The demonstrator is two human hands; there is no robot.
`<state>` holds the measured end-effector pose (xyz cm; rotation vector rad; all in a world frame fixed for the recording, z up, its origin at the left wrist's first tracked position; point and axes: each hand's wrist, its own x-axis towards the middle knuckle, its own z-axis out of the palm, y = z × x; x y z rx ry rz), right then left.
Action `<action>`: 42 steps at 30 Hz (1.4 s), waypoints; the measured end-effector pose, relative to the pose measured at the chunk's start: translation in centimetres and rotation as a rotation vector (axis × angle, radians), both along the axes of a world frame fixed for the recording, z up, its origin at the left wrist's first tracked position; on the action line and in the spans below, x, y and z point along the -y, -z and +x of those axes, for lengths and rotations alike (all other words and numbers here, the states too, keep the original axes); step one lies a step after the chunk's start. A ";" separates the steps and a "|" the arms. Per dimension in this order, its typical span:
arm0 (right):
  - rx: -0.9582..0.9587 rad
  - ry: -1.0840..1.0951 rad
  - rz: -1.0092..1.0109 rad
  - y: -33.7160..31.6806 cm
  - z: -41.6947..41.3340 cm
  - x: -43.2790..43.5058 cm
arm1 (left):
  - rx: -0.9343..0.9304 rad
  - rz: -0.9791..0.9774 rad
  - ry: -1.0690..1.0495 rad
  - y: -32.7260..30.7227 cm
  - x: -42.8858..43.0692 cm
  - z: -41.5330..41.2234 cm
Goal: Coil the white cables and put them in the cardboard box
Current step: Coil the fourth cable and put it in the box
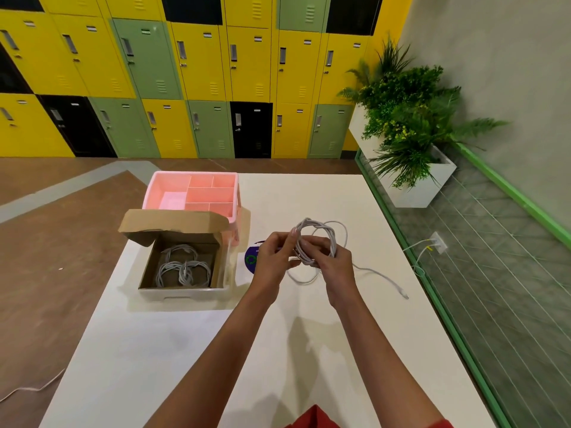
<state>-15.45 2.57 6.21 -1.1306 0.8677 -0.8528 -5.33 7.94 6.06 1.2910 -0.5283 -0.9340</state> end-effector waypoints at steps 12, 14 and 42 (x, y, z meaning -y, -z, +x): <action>-0.068 -0.047 -0.019 0.5 0.3 0.0 | 0.036 0.098 -0.060 1.0 0.3 0.9; -0.079 -0.051 -0.024 0.5 0.5 -0.1 | 0.027 0.095 -0.048 1.2 0.2 1.0; -0.326 -0.123 0.053 5.5 7.3 -0.7 | 0.026 0.216 -0.112 5.5 -5.6 8.4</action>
